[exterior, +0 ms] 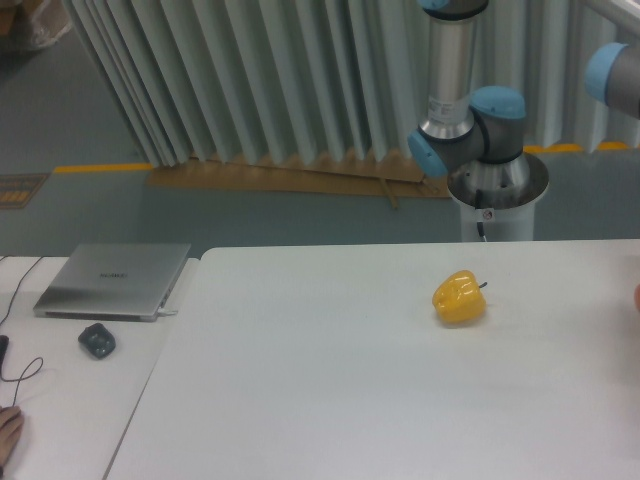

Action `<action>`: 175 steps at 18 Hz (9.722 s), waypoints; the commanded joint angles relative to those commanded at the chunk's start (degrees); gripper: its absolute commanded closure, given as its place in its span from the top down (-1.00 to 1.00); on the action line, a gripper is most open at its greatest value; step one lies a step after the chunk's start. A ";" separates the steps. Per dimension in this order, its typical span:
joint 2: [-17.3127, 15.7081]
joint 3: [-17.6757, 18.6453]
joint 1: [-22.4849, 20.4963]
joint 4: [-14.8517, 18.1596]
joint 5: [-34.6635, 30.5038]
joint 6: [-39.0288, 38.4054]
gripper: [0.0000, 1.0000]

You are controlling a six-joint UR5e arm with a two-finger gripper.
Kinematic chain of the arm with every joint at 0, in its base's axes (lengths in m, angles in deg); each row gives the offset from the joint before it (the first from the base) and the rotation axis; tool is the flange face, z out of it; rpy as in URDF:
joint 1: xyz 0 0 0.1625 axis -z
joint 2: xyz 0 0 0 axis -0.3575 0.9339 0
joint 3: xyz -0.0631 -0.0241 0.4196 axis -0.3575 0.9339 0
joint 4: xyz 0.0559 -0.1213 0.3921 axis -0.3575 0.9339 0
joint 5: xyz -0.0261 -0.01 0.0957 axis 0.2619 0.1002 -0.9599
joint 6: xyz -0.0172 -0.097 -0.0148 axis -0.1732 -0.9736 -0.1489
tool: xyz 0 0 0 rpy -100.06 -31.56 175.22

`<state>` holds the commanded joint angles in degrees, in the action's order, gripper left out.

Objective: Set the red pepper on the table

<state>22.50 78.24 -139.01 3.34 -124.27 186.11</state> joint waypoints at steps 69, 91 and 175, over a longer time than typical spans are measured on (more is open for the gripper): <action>6.42 6.68 -12.22 -3.87 -3.09 -3.24 0.98; 5.36 6.07 -11.78 -3.60 -2.91 -2.80 0.26; -6.85 4.66 6.14 6.95 10.62 -18.25 -0.62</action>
<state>15.65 82.90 -132.87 10.29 -113.64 167.86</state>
